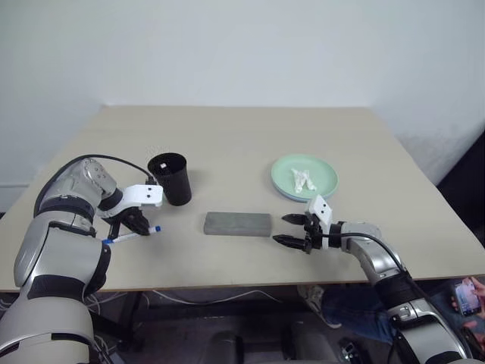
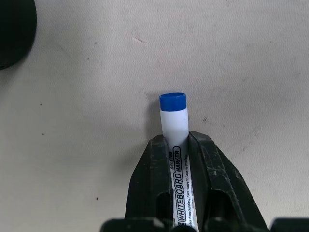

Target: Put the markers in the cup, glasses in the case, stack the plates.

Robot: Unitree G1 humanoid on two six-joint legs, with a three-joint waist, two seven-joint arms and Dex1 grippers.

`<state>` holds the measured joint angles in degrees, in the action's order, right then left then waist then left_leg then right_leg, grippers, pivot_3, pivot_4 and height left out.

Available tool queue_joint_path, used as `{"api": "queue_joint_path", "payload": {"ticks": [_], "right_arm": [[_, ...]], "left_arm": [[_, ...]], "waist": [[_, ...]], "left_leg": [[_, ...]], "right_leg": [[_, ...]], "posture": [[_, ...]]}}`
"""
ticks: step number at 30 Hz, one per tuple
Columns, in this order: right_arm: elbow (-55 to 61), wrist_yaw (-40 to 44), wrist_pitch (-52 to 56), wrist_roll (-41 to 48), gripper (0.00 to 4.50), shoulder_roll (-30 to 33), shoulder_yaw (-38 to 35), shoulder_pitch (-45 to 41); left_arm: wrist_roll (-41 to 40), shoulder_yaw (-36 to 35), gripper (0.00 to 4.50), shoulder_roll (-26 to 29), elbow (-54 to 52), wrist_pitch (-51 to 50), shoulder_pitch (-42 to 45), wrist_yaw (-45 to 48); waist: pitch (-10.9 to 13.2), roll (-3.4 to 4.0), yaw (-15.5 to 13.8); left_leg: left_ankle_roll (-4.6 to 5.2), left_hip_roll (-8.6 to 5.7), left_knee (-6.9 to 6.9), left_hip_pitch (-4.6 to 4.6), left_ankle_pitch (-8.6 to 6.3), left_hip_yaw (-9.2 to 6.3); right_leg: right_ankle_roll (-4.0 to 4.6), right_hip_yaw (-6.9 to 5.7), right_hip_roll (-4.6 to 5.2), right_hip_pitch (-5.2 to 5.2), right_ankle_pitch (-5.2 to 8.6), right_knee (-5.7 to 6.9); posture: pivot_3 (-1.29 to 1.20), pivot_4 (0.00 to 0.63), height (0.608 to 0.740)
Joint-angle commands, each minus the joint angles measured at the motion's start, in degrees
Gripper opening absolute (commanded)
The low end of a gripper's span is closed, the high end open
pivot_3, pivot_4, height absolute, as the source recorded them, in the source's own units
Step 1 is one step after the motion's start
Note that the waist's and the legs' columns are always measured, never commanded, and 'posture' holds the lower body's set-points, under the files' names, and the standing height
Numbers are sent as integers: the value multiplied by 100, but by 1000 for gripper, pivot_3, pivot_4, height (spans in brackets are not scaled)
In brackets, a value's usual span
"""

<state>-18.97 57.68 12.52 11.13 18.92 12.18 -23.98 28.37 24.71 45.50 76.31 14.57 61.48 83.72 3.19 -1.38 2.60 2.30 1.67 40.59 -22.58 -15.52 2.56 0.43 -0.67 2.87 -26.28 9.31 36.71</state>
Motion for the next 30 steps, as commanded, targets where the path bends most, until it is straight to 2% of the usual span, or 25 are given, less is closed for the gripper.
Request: {"api": "queue_joint_path", "payload": {"ticks": [1, 10, 16, 23, 30], "right_arm": [[71, -3, -115, 33, 3751, -26, -88, -152], [66, -4, -126, 33, 3751, -26, -90, -141], [70, 10, -132, 36, 3751, -13, -89, -116], [98, 45, -111, 49, 3751, 11, -84, -98], [93, 75, -108, 42, 3751, 16, -63, -103]], "left_arm": [[33, -31, 106, 134, -20, 51, 34, -26], [-429, -424, 106, -39, -137, 134, 49, 361], [-1445, -1160, 106, -424, -560, 23, 266, 876], [-2739, -2156, 106, -710, -1434, -597, 430, 813], [-3636, -2990, 106, -715, -2139, -1597, 572, 166]], "waist": [[0, 0, 0], [0, 0, -5], [0, -1, -6], [0, -3, 19], [0, -3, 29]], "left_leg": [[0, 0, 0, 0, 0, 0], [0, -2, 1, -1, 0, 0], [0, -6, 7, -4, 0, -1], [1, -2, 10, -5, 0, -2], [1, -1, 10, -1, 2, -6]], "right_leg": [[0, 0, 0, 0, 0, 0], [0, 0, 2, 0, 0, -1], [0, 0, 6, 3, 0, -2], [-1, 5, -1, 0, -1, 1], [-1, 5, -4, 4, -1, 4]], "posture": [[0, 0, 721], [0, 0, 721], [0, 0, 721], [0, 0, 721], [0, 0, 721]]}}
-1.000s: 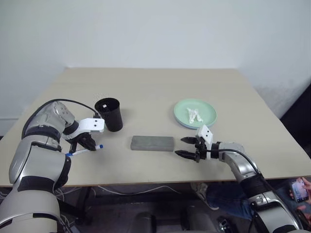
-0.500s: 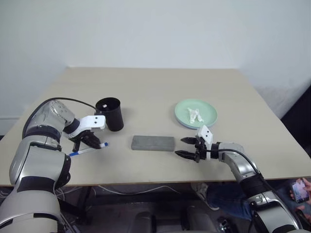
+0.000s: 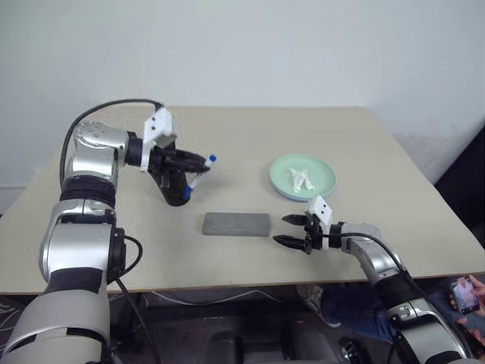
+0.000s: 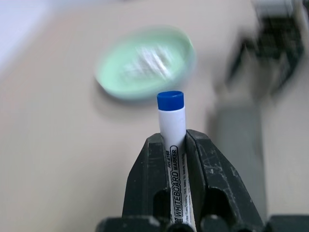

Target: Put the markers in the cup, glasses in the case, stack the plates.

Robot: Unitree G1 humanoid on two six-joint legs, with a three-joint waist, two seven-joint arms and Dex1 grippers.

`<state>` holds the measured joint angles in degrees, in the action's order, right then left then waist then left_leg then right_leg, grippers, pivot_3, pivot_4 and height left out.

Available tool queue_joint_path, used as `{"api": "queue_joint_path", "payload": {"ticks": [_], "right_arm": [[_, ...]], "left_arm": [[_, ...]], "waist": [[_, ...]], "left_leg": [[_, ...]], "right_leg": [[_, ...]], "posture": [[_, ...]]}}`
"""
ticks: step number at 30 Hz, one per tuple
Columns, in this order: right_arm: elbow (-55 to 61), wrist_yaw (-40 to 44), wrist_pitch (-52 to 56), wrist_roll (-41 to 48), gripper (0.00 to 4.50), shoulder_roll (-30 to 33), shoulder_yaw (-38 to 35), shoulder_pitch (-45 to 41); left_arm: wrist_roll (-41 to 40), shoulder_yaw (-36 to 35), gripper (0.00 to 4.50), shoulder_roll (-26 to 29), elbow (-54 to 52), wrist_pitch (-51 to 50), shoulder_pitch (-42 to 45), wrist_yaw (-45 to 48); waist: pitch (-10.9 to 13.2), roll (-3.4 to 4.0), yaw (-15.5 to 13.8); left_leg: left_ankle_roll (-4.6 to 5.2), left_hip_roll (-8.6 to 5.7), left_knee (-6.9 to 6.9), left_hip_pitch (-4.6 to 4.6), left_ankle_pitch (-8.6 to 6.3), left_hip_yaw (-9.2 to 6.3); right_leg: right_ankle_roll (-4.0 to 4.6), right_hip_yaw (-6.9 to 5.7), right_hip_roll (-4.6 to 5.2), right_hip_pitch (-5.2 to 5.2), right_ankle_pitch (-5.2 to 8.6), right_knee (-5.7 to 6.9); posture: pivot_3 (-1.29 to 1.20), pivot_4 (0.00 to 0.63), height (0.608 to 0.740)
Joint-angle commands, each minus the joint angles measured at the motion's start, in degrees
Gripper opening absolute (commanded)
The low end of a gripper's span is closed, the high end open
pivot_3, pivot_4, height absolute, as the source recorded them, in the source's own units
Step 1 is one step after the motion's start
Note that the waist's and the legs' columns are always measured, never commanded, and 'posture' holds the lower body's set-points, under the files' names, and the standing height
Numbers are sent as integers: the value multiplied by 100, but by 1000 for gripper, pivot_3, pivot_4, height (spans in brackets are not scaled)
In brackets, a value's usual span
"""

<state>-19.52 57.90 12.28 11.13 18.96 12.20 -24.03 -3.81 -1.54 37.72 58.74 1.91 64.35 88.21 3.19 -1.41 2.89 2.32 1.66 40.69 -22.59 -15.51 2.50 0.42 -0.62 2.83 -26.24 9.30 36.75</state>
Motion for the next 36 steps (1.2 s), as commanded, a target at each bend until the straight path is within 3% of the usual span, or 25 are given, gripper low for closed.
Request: {"api": "queue_joint_path", "payload": {"ticks": [1, 11, 22, 36], "right_arm": [[139, 55, -84, 40, 3751, 11, -63, -110], [115, 99, -89, 26, 3751, 21, -67, -149], [114, 93, -98, 55, 3751, -74, -96, -259], [1034, 529, 739, 876, 3751, 115, -428, -172]], "left_arm": [[-482, -457, 106, 92, -438, -375, 277, -436], [-935, -1289, 106, 493, -381, -305, 214, -1915], [-1200, -1550, 106, 461, -477, -421, -660, -2346], [-1294, -1584, 106, 188, -235, -351, -847, -2578]], "waist": [[0, 0, 0], [0, 0, -2], [-1, -3, -29], [-1, -4, -28]], "left_leg": [[0, -1, 0, 0, 0, 0], [0, -1, 0, 3, 0, 0], [-3, -1, 0, 5, 1, 1], [-3, -1, 0, 6, 1, 2]], "right_leg": [[0, 0, 0, 1, 0, 0], [0, 2, 0, 2, 0, 0], [1, 1, 2, 6, -1, -1], [1, 0, 2, 7, -1, -2]], "posture": [[0, 0, 721], [0, 0, 721], [0, 0, 721], [0, 0, 721]]}}
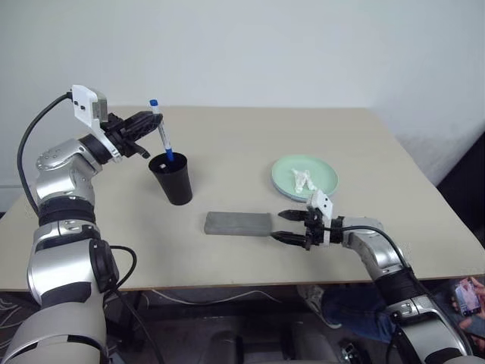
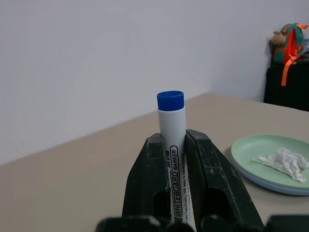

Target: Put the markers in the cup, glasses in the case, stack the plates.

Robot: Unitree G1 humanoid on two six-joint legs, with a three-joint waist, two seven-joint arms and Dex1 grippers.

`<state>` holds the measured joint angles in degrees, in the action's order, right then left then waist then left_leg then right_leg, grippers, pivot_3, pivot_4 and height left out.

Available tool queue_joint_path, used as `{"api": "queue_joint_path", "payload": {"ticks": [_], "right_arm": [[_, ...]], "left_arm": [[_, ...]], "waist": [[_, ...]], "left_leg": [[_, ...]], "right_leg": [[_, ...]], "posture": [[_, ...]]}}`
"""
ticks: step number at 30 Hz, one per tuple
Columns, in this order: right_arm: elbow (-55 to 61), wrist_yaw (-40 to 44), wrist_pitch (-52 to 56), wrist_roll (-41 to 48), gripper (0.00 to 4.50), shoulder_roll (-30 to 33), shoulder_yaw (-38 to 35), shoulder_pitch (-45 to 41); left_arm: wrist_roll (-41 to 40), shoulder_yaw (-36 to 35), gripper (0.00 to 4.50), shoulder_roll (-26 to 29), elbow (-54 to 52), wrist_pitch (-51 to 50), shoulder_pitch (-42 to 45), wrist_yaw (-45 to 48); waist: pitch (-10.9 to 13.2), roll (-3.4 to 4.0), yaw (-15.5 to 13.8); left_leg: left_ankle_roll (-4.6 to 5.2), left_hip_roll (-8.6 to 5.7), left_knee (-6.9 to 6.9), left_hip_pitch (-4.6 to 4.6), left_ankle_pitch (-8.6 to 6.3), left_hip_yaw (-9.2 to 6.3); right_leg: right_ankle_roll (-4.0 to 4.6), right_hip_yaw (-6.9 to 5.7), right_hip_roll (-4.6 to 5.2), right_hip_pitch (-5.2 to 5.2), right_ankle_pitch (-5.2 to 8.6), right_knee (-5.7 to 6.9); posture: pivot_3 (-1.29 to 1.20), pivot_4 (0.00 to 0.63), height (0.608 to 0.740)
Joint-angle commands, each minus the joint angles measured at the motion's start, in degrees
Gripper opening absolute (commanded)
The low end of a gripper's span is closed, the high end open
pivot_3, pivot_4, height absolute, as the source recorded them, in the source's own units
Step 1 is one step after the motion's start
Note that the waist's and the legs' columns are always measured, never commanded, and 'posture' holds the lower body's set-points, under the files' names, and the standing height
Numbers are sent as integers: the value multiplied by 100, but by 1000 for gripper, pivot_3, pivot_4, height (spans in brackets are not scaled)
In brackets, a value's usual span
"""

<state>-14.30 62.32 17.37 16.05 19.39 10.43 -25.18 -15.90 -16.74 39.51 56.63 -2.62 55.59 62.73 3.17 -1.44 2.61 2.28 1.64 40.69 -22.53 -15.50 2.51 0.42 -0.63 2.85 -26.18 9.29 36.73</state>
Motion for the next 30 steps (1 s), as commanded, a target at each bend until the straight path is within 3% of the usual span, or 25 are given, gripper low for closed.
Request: {"api": "queue_joint_path", "payload": {"ticks": [1, 30], "right_arm": [[604, 91, 310, 458, 3751, 84, -285, -48], [810, -313, 268, 722, 3751, -60, -524, -249]], "left_arm": [[-84, -65, 106, 5, -7, 111, 20, -41], [40, 12, 106, -365, 531, 448, -65, -442]], "waist": [[0, 0, 0], [0, 0, -2]], "left_leg": [[0, 0, 0, 0, 0, 0], [-1, 0, 0, -3, -1, 0]], "right_leg": [[0, 0, 0, 0, 0, 0], [0, -4, 2, -1, 0, -2]], "posture": [[0, 0, 721], [0, 0, 721]]}}
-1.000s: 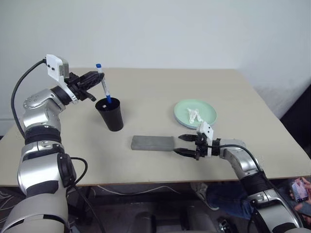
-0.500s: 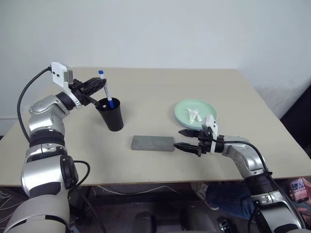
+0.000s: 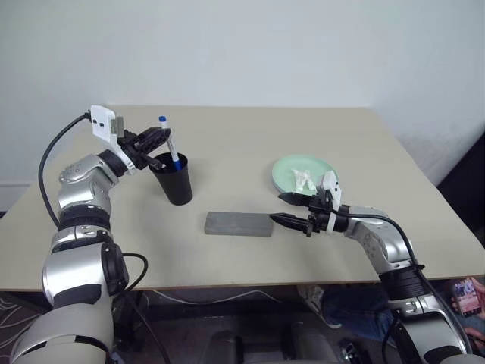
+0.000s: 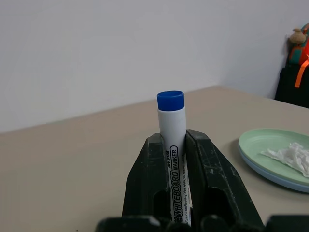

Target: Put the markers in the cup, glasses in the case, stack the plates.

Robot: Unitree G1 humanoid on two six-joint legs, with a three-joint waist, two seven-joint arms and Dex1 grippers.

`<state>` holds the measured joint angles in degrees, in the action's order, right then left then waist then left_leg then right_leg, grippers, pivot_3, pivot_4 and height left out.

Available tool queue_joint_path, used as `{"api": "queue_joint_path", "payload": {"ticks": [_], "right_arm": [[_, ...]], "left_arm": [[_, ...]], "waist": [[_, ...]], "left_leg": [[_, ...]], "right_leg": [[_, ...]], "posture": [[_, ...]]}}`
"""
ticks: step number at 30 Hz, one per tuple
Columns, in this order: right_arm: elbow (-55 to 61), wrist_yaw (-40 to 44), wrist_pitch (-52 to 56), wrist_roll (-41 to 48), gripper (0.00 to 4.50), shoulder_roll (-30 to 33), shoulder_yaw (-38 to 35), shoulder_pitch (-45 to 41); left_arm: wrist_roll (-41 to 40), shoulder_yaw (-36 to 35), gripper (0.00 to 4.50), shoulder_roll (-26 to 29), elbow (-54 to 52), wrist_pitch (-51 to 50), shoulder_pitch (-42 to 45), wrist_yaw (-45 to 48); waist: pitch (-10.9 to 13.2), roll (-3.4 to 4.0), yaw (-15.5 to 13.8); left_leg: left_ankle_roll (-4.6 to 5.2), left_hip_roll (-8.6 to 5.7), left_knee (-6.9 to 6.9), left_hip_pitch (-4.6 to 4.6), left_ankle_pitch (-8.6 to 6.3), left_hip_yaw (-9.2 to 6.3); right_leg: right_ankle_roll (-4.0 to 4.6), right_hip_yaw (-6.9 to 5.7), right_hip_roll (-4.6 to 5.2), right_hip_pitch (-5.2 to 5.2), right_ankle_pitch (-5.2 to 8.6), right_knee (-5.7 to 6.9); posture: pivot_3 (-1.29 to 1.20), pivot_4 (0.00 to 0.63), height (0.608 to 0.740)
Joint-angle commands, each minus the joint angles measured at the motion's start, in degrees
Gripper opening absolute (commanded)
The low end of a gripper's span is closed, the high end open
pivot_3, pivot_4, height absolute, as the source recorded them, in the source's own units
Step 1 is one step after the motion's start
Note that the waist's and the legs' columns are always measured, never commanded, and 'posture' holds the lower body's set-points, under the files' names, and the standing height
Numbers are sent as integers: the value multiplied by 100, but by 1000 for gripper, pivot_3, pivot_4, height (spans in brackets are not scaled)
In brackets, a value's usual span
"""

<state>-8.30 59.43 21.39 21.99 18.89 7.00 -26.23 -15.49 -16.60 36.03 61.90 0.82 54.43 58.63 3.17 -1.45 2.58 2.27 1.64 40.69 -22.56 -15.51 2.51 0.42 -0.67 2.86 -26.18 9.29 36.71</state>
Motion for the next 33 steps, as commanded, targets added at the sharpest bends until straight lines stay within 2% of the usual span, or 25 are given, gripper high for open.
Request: {"api": "queue_joint_path", "payload": {"ticks": [1, 9, 17, 24, 27, 30, 33], "right_arm": [[200, -29, -137, 127, 3751, -10, -179, -149], [159, -61, -187, 109, 3751, -14, -154, -143], [146, -89, -223, 94, 3751, -48, -125, -104], [125, -158, -253, 47, 3751, -55, -126, -97], [29, -273, -325, -39, 3751, -39, -146, -98], [-176, -470, -421, -84, 3751, -42, -253, -105], [-309, -549, -497, -90, 3751, -7, -338, -84]], "left_arm": [[5, 2, 456, -33, 18, 110, 55, -36], [50, 14, 3160, -106, 27, 137, 79, -139], [43, -24, 3160, -105, 43, 160, 93, -176], [-499, -444, 3160, -40, -334, -77, 266, -100], [-743, -430, 3160, -12, -1037, -449, -15, 240], [-1065, -212, 3160, 28, -2812, -1182, -1025, 542], [-1305, -109, 3160, -19, -4308, -1757, -2000, 391]], "waist": [[0, 0, 2], [0, 0, 2], [0, 0, 1], [0, 0, 2], [2, -2, -1], [0, 3, 28], [0, 4, 44]], "left_leg": [[0, 0, 0, 0, 0, 0], [0, 0, 0, -1, 0, 0], [0, 0, 0, 0, 0, 0], [0, 1, 0, -1, 0, -1], [-1, 0, 0, -4, -1, -3], [-1, -2, -10, 2, -1, 6], [-1, 1, -25, 11, -1, 7]], "right_leg": [[0, 0, 0, 0, 0, 0], [0, 0, 0, -1, 0, -1], [0, -1, 1, -1, 0, -1], [0, -1, 1, -2, 0, -1], [0, -2, 2, -2, 0, -3], [0, 5, 6, -1, 0, -6], [-1, 21, 8, -6, 0, -6]], "posture": [[0, 0, 721], [0, 0, 721], [0, 0, 721], [0, 0, 721], [0, 0, 721], [0, 0, 721], [0, 0, 721]]}}
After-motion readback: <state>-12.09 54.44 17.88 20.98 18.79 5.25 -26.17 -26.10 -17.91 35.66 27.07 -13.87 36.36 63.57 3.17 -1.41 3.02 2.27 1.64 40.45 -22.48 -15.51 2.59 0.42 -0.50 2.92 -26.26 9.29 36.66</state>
